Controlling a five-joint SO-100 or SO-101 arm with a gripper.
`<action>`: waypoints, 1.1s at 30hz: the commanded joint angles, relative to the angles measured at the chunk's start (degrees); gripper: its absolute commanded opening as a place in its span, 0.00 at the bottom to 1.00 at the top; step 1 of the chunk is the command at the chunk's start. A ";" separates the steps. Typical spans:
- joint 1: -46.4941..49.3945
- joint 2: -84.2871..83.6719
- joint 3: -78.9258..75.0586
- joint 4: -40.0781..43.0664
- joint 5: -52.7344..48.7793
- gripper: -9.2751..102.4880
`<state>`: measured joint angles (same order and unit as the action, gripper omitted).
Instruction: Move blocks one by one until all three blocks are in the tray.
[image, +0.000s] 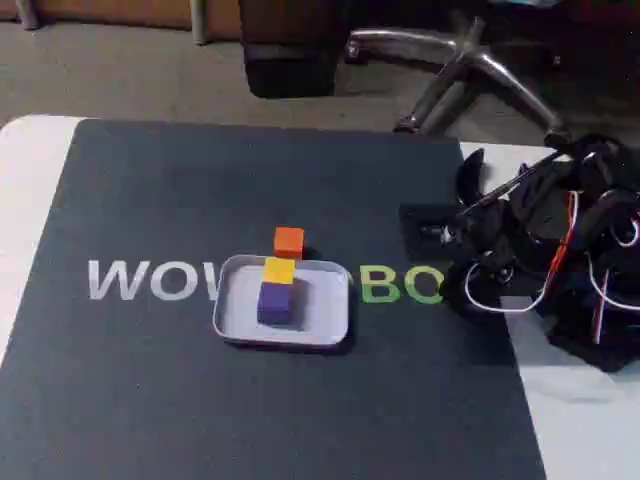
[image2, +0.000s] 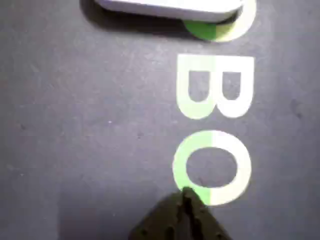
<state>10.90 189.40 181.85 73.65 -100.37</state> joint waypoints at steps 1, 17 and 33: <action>-1.58 0.18 -0.26 0.44 -1.67 0.01; -1.58 0.18 -0.26 0.44 -2.02 0.01; 3.43 0.09 -16.52 -0.35 -4.66 0.01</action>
<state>16.52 189.49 171.04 73.12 -106.61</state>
